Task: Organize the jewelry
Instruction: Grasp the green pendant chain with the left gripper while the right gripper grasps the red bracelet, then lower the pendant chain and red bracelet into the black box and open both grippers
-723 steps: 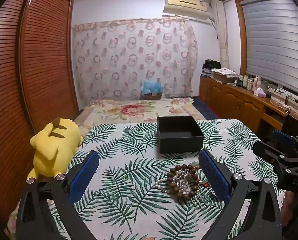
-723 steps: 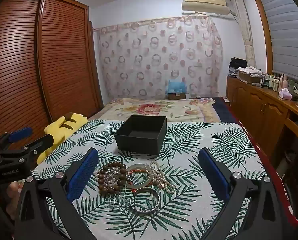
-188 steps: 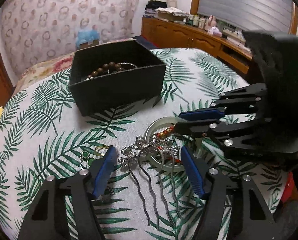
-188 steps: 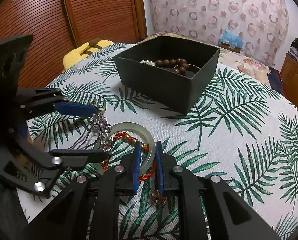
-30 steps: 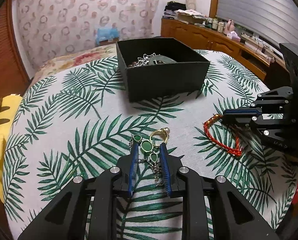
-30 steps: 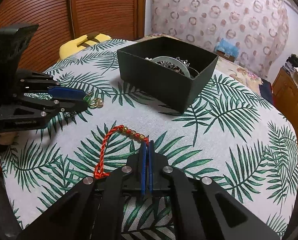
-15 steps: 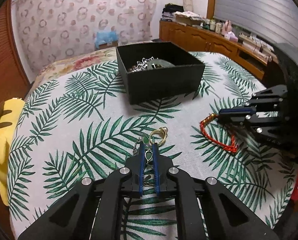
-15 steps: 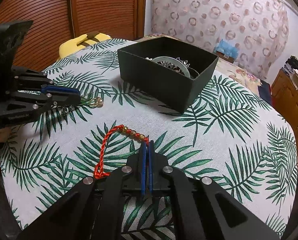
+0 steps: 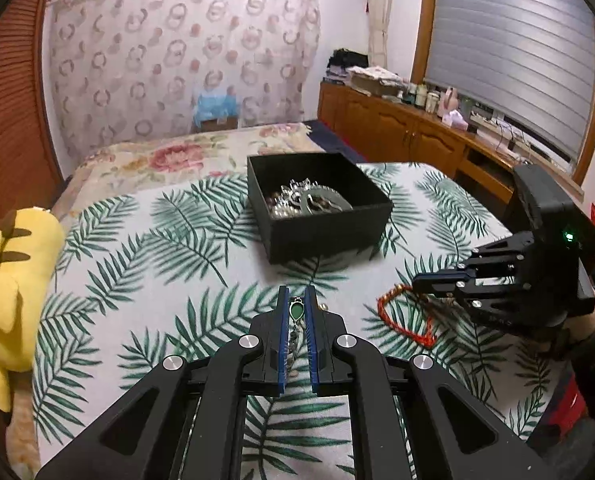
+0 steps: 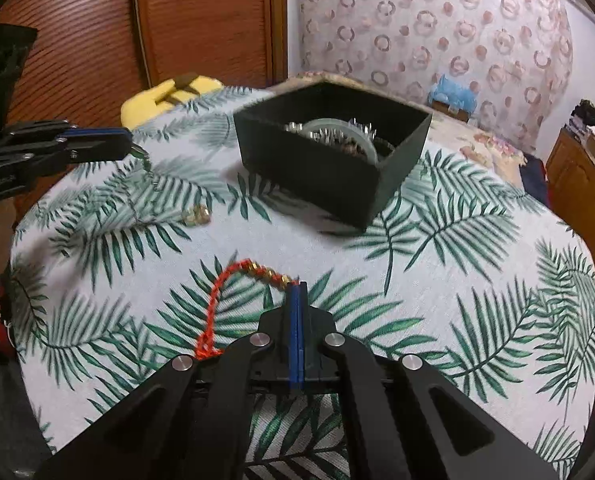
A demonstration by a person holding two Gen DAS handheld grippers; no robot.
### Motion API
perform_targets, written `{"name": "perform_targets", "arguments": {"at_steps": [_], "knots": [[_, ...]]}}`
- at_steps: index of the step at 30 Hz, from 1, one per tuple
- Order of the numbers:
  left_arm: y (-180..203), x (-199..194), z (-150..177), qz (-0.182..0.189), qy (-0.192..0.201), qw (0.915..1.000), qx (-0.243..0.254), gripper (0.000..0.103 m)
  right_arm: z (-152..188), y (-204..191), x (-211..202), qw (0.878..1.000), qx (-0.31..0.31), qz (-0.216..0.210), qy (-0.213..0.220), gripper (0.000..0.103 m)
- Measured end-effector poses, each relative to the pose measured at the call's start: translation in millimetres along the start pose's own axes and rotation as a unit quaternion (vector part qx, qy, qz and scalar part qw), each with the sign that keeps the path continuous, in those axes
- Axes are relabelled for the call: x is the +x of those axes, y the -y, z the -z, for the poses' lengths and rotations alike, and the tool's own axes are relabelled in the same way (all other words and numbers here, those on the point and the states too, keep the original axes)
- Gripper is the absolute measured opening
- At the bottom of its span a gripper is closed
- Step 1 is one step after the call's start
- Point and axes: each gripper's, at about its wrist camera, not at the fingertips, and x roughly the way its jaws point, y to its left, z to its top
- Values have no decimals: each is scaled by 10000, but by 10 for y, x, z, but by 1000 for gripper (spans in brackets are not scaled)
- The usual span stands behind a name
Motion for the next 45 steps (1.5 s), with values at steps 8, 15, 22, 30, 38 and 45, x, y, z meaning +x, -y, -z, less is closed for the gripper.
{"name": "perform_targets", "arguments": {"at_steps": [8,15,22,30,38,45], "knots": [[-65,-86,-161,-10,270,9996,-47,7,-200,-71,-220,9994,-241,22,240,0],[-99,-131,-197,11,373,9993,-102,7,-156,-101,17,9989,-440,132,0,22],[-107,-147,-151,37,361,9993,-122,7,-137,-203,251,9964,-760,53,-363,23],[-75,-162,-133,52,405,9991,-82,7,-192,-129,315,9969,-612,-205,-448,8],[-66,-170,-379,92,560,9984,7,7,-331,-72,70,9985,-525,-143,-19,8],[-51,-114,-685,119,725,9973,76,7,-711,159,-246,9971,-339,115,669,8]]}}
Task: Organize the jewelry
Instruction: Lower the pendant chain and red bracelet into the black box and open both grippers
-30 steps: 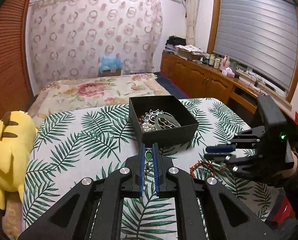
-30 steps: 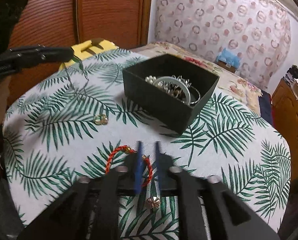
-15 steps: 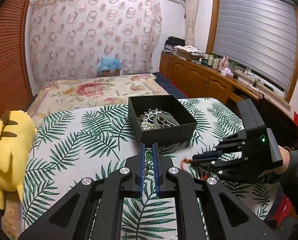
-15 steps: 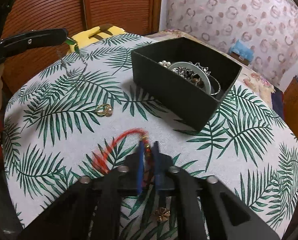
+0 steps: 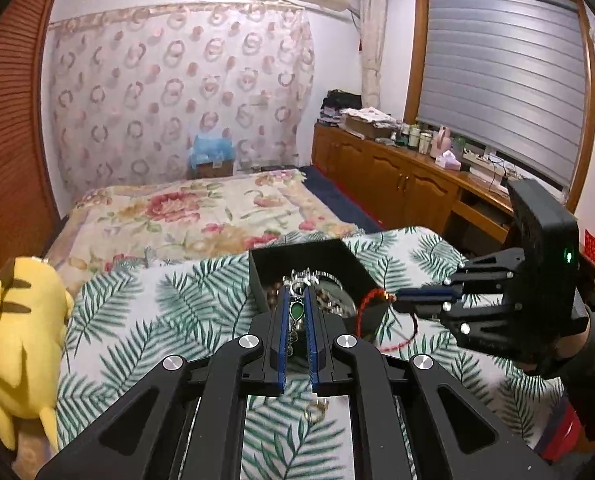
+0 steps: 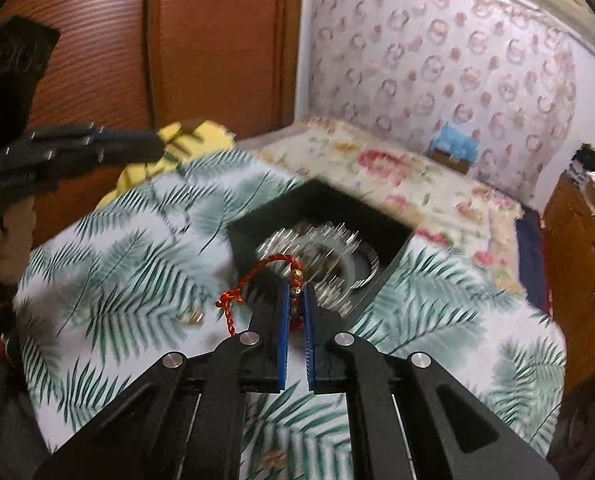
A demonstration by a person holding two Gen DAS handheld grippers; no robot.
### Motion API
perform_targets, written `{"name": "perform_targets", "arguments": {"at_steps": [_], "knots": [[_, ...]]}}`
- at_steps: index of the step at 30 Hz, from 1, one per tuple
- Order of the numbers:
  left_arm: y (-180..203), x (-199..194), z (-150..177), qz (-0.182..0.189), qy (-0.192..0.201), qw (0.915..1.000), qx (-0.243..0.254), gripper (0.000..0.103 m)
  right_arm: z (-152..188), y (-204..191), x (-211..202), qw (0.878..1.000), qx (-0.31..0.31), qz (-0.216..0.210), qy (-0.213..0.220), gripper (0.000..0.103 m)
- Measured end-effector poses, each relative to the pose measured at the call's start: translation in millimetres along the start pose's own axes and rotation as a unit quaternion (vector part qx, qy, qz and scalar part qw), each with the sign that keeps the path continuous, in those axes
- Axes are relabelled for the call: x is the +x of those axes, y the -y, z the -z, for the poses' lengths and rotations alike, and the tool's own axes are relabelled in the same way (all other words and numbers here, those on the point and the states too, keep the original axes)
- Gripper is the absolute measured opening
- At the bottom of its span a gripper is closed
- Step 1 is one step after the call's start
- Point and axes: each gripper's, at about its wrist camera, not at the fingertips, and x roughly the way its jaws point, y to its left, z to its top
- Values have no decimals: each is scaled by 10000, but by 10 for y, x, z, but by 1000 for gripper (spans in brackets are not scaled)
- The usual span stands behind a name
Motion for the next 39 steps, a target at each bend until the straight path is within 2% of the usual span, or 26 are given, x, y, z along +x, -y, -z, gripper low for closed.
{"name": "perform_targets", "arguments": {"at_steps": [8,17,30,36,39], "knots": [[24,269,-252,30,10,10000,69,7,-238,379,234,9988,424,142,184,8],[12,664,-369,36,-160,9998,109,7,-155,348,519,9992,384,-123,-69,9],[-30,1080,-423,65,-390,9992,70,7,-133,410,446,9985,519,-156,7,9],[-48,1098,-394,94,-423,9991,19,7,-105,440,345,9983,577,-98,22,9],[-44,1045,-365,94,-436,9990,18,12,-71,428,275,9980,624,-60,26,9]]}}
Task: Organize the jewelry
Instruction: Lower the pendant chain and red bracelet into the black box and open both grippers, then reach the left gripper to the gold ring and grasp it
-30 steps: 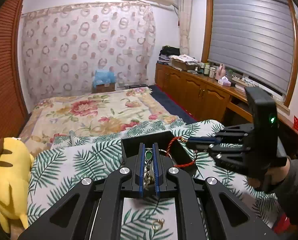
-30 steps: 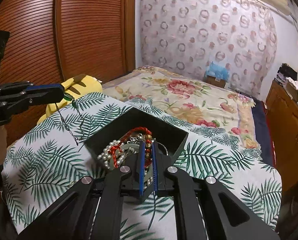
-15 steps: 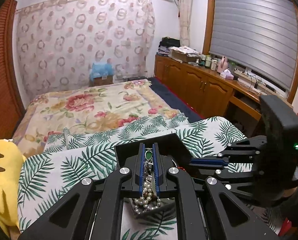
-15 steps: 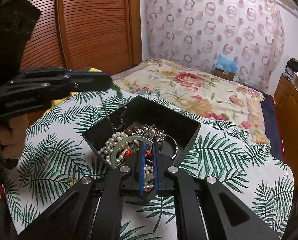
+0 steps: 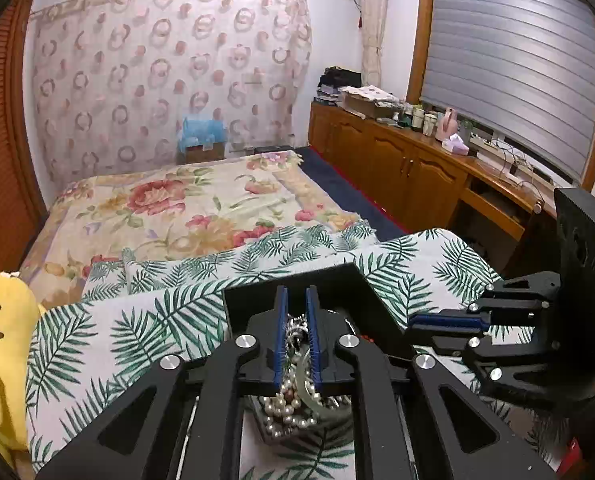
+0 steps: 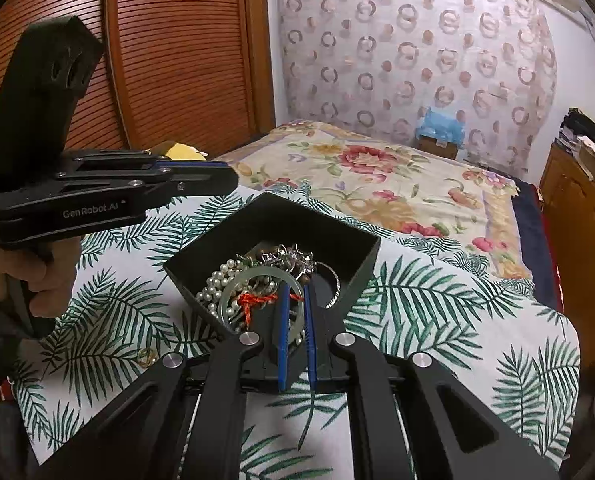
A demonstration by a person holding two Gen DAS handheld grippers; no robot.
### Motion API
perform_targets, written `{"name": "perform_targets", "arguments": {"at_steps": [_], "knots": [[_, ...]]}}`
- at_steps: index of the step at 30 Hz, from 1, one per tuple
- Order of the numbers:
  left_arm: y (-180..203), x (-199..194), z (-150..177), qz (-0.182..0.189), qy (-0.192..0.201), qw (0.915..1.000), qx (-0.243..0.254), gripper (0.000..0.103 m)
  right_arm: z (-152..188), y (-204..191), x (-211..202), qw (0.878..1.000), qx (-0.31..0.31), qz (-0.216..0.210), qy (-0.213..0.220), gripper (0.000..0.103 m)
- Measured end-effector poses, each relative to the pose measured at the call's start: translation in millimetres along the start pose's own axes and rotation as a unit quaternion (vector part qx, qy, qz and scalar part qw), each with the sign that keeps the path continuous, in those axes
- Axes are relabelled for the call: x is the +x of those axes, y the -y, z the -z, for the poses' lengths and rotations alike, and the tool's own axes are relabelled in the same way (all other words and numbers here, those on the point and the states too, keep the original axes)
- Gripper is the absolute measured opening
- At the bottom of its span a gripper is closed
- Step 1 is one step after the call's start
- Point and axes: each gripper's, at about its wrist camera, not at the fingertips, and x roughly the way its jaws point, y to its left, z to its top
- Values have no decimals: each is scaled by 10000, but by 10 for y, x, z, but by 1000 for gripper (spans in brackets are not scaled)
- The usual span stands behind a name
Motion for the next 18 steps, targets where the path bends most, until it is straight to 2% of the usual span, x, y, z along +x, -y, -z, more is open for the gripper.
{"name": "perform_targets", "arguments": {"at_steps": [2,4,6,8,11,13,16,18], "knots": [[3,-43,34,-1,15,10000,-2,28,42,-20,-77,10000,26,40,24,9],[15,-112,105,-21,18,10000,-2,37,93,-39,-139,10000,61,61,37,9],[29,-175,191,-77,-4,10000,-15,51,160,-68,-204,9999,85,93,30,9],[45,-235,271,-133,-21,9999,-23,68,234,-107,-261,9999,88,130,10,9],[78,-305,381,-280,-107,9995,0,83,371,-175,-335,9998,125,174,-55,10],[87,-335,460,-313,-185,9993,6,86,450,-190,-364,9996,168,192,-97,13],[86,-367,591,-361,-315,9988,-36,90,583,-227,-403,9994,224,222,-171,23],[105,-382,663,-359,-362,9987,-1,91,664,-251,-429,9991,253,252,-227,24]]}}
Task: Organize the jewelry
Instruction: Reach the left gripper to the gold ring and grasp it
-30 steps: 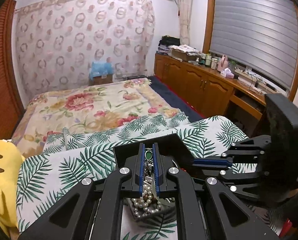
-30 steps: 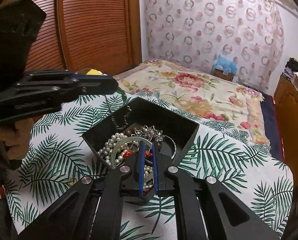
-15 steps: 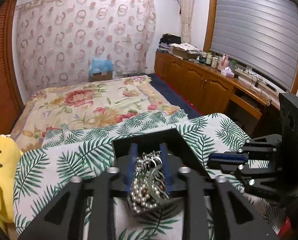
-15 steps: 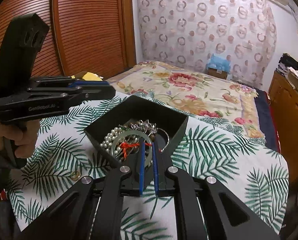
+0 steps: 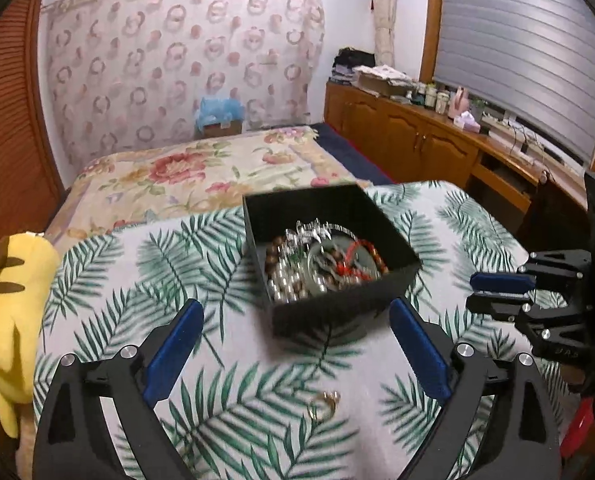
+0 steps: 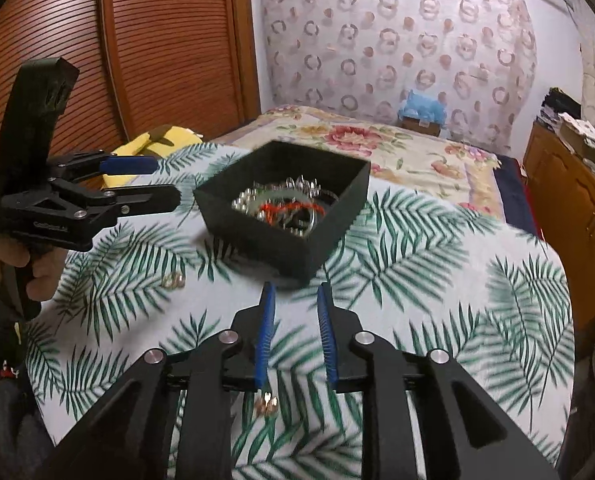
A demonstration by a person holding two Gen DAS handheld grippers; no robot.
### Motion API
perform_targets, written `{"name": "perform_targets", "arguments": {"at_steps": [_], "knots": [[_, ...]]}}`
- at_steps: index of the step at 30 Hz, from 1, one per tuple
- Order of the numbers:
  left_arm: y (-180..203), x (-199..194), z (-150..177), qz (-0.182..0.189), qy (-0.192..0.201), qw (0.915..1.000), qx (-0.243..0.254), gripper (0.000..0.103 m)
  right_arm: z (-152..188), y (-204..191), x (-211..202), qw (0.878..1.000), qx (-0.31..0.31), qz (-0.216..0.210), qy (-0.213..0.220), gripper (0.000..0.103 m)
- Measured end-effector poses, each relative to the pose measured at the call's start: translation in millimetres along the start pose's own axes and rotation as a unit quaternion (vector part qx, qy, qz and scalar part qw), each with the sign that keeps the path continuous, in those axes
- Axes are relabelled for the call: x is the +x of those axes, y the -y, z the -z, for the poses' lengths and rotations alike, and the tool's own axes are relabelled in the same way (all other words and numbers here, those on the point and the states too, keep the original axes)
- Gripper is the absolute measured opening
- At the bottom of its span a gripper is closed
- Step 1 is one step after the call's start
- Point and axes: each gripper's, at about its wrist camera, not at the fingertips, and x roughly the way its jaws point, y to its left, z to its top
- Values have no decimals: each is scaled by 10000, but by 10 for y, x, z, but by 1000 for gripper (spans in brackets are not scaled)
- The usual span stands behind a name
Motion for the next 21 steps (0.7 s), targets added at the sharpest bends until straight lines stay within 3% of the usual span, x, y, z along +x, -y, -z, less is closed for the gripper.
{"name": "perform_targets", "arguments": {"at_steps": [12,21], "knots": [[98,16,433,-38,-292,9995,95,93,407,-144,-2,9989,-97,-67,-446,24],[127,102,625,98,-674,9975,181,93,499,-229,107,9965,-358,-24,-749,24]]}}
